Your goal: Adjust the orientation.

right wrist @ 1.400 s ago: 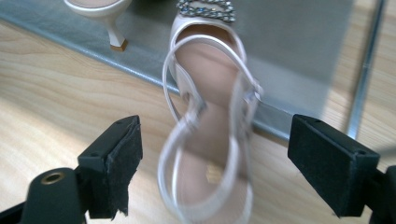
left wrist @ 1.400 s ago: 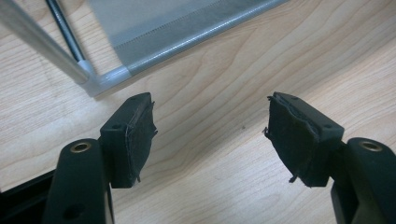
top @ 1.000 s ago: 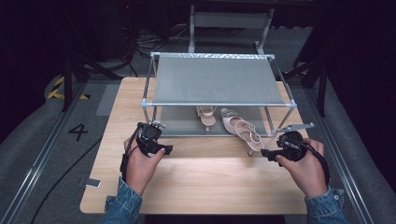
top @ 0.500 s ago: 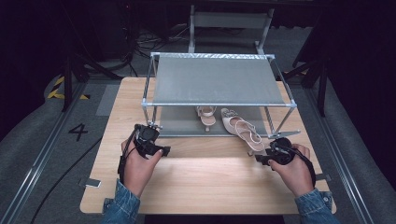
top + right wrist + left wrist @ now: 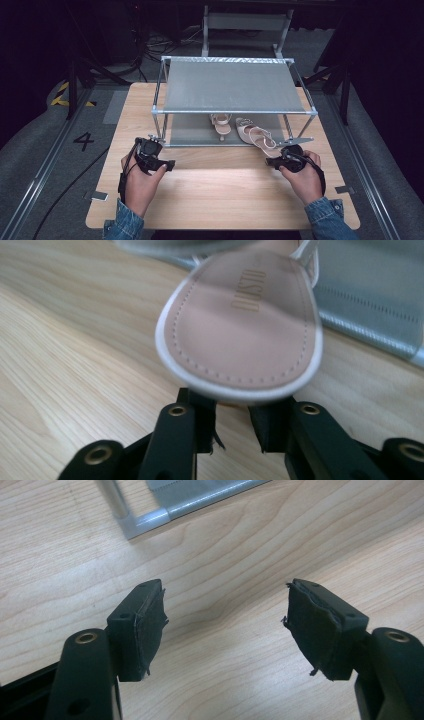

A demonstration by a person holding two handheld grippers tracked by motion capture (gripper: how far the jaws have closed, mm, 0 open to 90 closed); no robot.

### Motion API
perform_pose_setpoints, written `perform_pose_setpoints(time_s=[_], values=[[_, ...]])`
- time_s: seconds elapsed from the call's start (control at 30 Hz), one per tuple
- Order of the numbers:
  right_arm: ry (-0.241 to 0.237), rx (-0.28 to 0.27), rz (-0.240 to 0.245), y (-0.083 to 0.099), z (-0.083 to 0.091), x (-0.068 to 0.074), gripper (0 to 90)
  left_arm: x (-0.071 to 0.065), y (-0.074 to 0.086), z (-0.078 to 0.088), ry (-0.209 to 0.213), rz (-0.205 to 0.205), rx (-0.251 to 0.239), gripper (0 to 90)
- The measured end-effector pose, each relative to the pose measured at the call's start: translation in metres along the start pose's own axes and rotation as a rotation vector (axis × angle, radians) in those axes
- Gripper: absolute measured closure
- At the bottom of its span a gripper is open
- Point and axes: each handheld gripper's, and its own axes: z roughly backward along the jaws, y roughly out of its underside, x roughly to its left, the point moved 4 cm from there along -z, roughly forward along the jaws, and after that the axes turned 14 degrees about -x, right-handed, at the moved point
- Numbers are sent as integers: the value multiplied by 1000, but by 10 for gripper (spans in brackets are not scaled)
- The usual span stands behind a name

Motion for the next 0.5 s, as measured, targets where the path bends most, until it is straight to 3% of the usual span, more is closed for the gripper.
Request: perform_pose_setpoints(time_s=[0.17,0.27,0.5], values=[[-17,8,-19,-9,-2,6,781,2,4,3,-9,13,0,319],[-33,-19,-13,-13,-7,9,787,4,6,4,-13,18,-1,320],[-50,-41,1,-30,-29,19,788,6,7,7,-18,18,1,319]])
